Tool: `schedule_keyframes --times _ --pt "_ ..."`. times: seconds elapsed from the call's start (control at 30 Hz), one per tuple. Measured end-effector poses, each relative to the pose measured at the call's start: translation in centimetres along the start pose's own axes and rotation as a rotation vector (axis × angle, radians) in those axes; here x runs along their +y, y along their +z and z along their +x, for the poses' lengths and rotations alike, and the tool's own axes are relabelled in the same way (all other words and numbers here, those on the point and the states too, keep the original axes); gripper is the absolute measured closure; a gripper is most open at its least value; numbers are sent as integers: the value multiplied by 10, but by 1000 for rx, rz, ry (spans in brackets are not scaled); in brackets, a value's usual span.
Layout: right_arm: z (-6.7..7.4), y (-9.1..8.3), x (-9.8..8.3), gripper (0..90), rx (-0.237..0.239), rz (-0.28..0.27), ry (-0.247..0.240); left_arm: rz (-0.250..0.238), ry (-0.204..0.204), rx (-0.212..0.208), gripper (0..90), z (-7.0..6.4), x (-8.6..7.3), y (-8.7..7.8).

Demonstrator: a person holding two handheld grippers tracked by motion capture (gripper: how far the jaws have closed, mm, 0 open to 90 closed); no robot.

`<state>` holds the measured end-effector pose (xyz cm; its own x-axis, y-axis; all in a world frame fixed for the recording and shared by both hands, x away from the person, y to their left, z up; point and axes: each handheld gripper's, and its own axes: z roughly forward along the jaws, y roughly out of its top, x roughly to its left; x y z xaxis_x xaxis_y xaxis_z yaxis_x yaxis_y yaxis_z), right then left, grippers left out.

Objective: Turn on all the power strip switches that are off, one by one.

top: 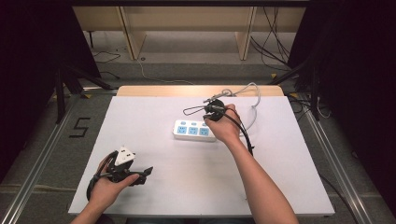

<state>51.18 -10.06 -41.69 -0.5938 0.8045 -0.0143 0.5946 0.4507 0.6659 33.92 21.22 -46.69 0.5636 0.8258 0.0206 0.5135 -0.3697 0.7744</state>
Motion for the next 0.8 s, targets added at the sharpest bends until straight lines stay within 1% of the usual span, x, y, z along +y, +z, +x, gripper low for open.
schedule_keyframes --times 0.23,0.33,0.4,0.43,0.8 --pt "-3 8 -1 900 0 28 14 -1 2 1 156 1 0 -1" --pt "-3 12 0 900 3 39 12 -2 4 -1 156 0 0 0" --pt "-2 13 1 900 1 44 15 -3 2 1 156 0 1 0" --pt "-3 13 2 900 1 45 8 -2 2 1 156 0 0 0" --pt "-6 20 2 900 -6 78 27 1 2 -2 156 1 0 0"
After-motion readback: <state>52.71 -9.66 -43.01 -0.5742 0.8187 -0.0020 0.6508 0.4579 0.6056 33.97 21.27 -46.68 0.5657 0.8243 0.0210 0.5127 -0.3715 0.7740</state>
